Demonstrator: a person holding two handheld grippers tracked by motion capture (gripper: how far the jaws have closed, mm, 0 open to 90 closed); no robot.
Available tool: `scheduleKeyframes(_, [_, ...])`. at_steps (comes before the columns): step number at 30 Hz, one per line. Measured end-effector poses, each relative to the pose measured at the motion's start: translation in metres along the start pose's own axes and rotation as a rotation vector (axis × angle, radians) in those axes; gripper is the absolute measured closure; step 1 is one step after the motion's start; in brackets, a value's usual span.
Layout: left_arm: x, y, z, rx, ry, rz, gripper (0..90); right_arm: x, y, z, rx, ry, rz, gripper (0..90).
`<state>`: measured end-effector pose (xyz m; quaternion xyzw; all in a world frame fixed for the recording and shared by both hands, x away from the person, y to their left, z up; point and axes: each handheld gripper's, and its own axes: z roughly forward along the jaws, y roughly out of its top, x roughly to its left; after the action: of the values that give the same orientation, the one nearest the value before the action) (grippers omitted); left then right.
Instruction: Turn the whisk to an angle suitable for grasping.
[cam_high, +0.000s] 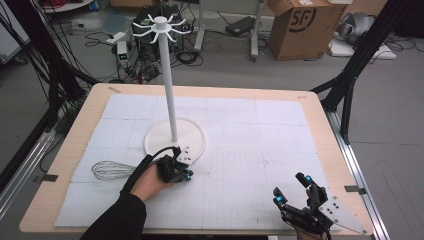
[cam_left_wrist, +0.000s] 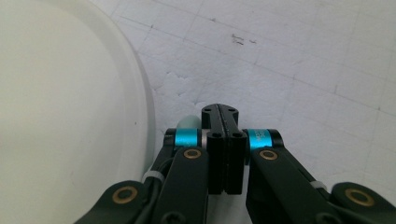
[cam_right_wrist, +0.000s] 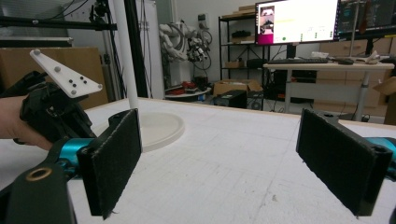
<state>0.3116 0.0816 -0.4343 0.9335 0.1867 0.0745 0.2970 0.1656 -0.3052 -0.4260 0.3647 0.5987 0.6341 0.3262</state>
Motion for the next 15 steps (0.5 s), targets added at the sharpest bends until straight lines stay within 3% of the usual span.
scheduleKeyframes(10, [0.001, -0.002, -0.003, -0.005, -0.012, 0.003, 89.8, 0.001, 0.000, 0.000, 0.005, 0.002, 0.005, 13.5])
scheduleKeyframes(15, [-0.001, -0.002, -0.013, -0.063, -0.057, -0.005, 89.8, 0.001, -0.001, 0.001, 0.004, -0.001, 0.008, 13.5])
